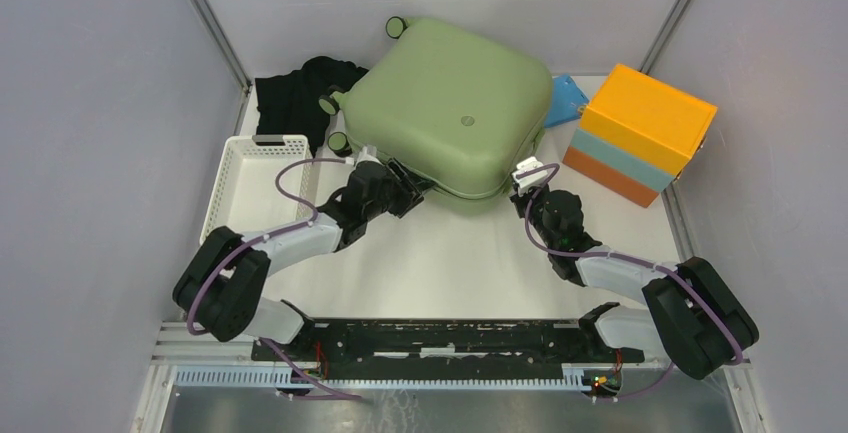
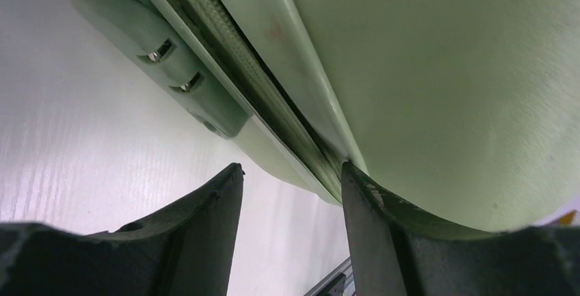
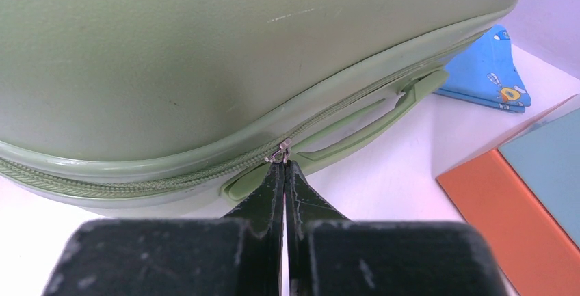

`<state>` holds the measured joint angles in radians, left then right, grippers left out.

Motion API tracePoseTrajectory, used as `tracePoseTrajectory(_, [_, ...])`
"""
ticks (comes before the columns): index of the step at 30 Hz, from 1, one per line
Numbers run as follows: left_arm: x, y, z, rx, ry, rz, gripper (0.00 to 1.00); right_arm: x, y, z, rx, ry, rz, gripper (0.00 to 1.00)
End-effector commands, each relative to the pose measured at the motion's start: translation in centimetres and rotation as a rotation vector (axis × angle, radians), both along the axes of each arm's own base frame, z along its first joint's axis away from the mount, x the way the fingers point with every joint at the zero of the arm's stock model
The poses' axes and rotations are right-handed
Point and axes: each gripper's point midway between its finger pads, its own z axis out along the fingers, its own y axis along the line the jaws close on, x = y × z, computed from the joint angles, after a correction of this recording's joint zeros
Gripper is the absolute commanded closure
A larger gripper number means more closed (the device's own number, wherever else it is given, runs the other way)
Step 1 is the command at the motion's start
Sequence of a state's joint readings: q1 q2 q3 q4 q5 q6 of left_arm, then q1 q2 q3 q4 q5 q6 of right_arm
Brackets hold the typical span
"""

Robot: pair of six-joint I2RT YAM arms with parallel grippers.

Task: Open, take out, and arrange the luggage
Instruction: Unzip the luggage at the center of the board.

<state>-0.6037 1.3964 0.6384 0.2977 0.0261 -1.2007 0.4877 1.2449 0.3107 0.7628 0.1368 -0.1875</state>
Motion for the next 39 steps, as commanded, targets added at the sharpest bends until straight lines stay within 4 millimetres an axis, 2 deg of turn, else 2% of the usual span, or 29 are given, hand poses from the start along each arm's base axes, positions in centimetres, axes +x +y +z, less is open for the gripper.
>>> tracePoseTrajectory(1, [2.2, -1.0, 0.6, -0.019, 0.026, 0.057, 0.38, 0.0, -0.9, -0.2, 0.002, -0.002, -0.034, 1.0])
tracePoseTrajectory(3, [2.6, -0.7, -0.9, 0.024, 0.077, 0.087, 0.38, -0.1, -1.0, -0.2, -0.002, -0.003, -0.036, 1.0])
tracePoseTrajectory(6, [2.8, -0.2, -2.2, 0.062, 0.132, 0.125, 0.38, -0.1, -1.1, -0.1, -0.001, -0.006, -0.037, 1.0])
tracePoseTrajectory(13, [2.4, 1.9, -5.3, 0.229, 0.339, 0.237, 0.34, -0.1, -1.1, -0.4, -0.001, 0.0, -0.045, 1.0])
tracePoseTrajectory(17, [2.0, 2.1, -6.9, 0.254, 0.439, 0.281, 0.34, 0.0, -1.0, -0.4, 0.01, 0.001, -0.041, 1.0])
tracePoseTrajectory(19, [1.9, 1.9, -7.7, 0.231, 0.463, 0.302, 0.39, -0.1, -0.9, -0.4, 0.013, 0.002, -0.038, 1.0])
tracePoseTrajectory(21, [1.9, 1.6, -8.1, 0.207, 0.464, 0.3, 0.5, 0.0, -0.9, -0.4, 0.012, 0.003, -0.039, 1.0])
tracePoseTrajectory(23, [2.1, 1.2, -8.1, 0.202, 0.452, 0.284, 0.74, 0.0, -1.1, -0.4, 0.005, 0.003, -0.046, 1.0])
tracePoseTrajectory(24, [2.2, 1.2, -8.0, 0.209, 0.442, 0.274, 0.82, 0.0, -1.2, -0.5, 0.0, 0.004, -0.051, 1.0])
tracePoseTrajectory(27, [2.2, 1.6, -7.2, 0.253, 0.394, 0.241, 0.95, 0.0, -1.6, -0.4, -0.005, 0.0, -0.065, 1.0])
tracePoseTrajectory(28, [2.1, 1.8, -6.8, 0.269, 0.374, 0.227, 0.98, 0.0, -1.8, -0.4, -0.005, -0.001, -0.069, 1.0])
tracePoseTrajectory(35, [1.0, 5.0, -3.8, 0.424, 0.251, 0.151, 0.98, -0.4, -3.0, -0.5, 0.003, -0.006, -0.081, 1.0])
tracePoseTrajectory(39, [-0.1, 7.2, -3.2, 0.506, 0.219, 0.09, 0.98, -1.1, -2.5, -0.6, 0.012, -0.015, -0.038, 1.0])
